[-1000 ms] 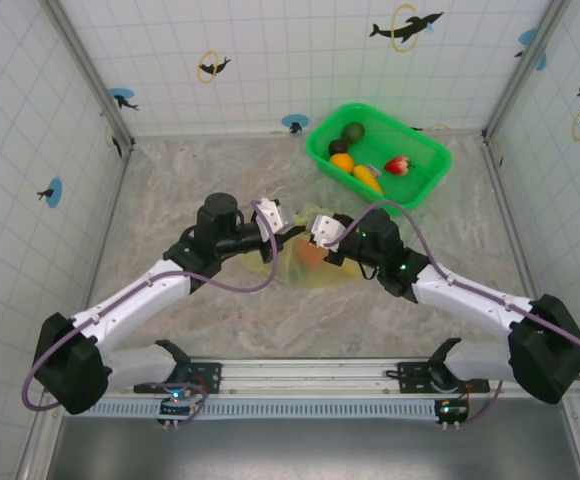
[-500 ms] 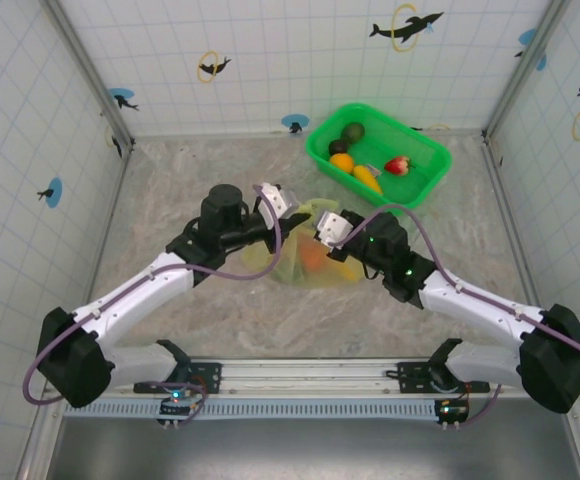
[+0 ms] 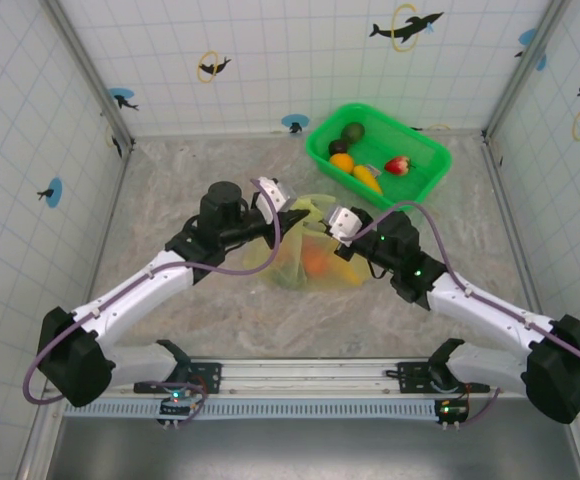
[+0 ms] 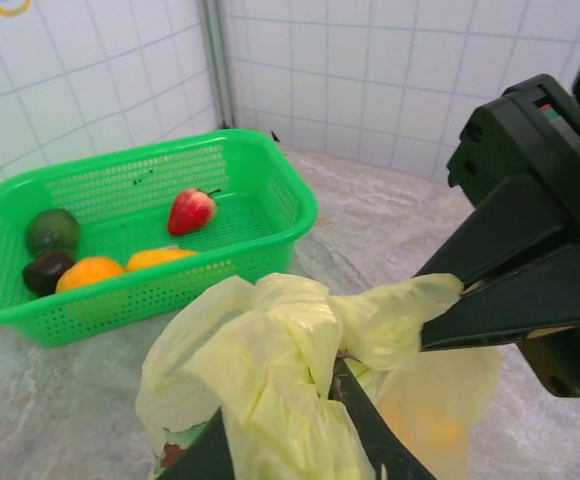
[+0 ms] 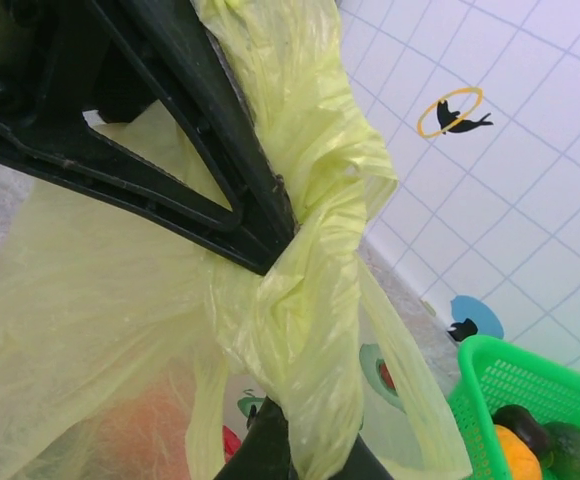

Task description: Place the fake fruits into the plastic bag and tie a complex knot

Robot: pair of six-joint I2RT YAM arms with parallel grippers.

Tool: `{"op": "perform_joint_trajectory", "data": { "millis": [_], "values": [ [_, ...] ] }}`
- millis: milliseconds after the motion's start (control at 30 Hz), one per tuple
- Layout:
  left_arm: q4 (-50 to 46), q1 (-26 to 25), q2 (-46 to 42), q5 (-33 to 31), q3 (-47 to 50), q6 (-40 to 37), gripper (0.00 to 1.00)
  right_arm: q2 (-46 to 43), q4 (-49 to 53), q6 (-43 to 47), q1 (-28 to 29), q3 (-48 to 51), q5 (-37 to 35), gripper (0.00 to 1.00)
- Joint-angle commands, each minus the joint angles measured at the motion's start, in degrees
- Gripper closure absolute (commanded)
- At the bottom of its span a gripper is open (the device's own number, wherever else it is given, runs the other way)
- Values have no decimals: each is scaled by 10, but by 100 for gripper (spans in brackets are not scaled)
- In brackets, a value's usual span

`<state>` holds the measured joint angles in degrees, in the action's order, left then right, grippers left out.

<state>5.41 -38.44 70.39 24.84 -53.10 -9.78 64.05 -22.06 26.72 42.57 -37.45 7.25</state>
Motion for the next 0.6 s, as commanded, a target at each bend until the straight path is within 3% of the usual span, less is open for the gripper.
{"op": "perform_joint_trajectory", "data": {
  "millis": [0, 167, 367, 567],
  "values": [
    [-12, 11, -1, -33, -13, 11, 78, -10, -9, -18, -3, -11, 21, 100],
    [-25, 11, 7, -18, -24, 16, 78, -9, -3, -19, -3, -12, 28, 100],
    [-27, 11, -2, 48, -20, 14, 59, -4, 2, -26, 2, -19, 34, 100],
    [-27, 12, 0, 103, -20, 18, 51, 5, -20, -52, 2, -22, 43, 100]
  ]
}}
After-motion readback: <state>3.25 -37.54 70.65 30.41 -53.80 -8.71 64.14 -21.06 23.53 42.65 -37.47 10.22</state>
